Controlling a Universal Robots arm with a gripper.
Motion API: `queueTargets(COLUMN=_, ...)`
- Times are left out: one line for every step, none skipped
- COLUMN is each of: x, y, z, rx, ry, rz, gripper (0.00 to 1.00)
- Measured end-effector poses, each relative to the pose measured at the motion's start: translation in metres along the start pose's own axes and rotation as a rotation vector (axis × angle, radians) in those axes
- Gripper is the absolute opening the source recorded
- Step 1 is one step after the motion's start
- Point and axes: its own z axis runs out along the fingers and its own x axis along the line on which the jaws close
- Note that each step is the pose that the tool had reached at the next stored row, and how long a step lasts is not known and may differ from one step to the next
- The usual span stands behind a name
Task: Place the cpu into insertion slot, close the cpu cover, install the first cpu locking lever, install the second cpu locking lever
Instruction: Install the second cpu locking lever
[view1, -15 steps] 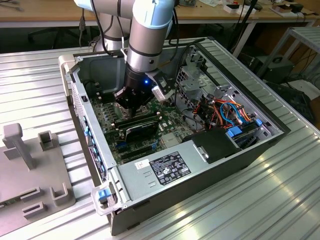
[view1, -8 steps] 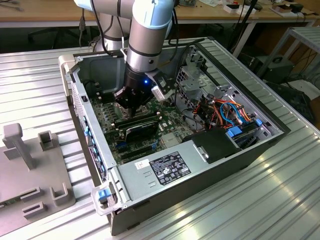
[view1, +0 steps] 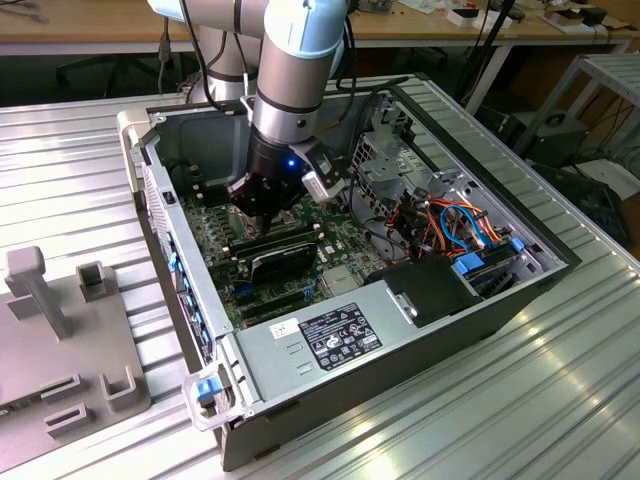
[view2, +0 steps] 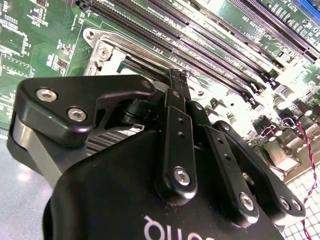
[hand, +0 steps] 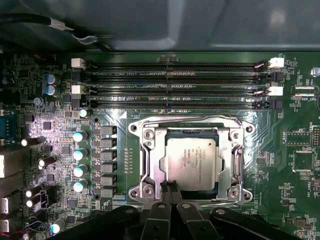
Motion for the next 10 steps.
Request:
queueTargets(x=0.0000, y=0.0000, z=0.0002, rx=-0.0008, ry=0.0000, rz=0.000, gripper=0.11)
queueTargets(x=0.0000, y=0.0000, z=0.0004, rx=-0.0016, ry=0.0002, rz=0.000, gripper=0.11)
queueTargets(x=0.0001, y=0.0000, z=0.0006, rx=-0.0022, ry=0.0003, rz=0.000, gripper=0.11)
queueTargets(x=0.0001, y=0.0000, z=0.0008, rx=-0.0032, ry=0.0005, rz=0.000, gripper=0.11)
queueTargets(x=0.0001, y=0.0000, z=0.0011, rx=-0.0039, ry=0.0004, rz=0.000, gripper=0.11)
queueTargets(x=0.0001, y=0.0000, z=0.0013, rx=-0.0047, ry=0.0006, rz=0.000, gripper=0.11)
queueTargets(x=0.0002, y=0.0000, z=0.0013, rx=-0.0049, ry=0.0009, rz=0.000, gripper=0.11)
queueTargets(x=0.0002, y=0.0000, z=0.0012, rx=-0.0053, ry=0.0011, rz=0.000, gripper=0.11)
queueTargets(x=0.0002, y=0.0000, z=0.0011, rx=-0.0052, ry=0.0013, rz=0.000, gripper=0.11)
queueTargets(x=0.0001, y=0.0006, z=-0.0001, rx=-0.0041, ry=0.0019, rz=0.000, gripper=0.11)
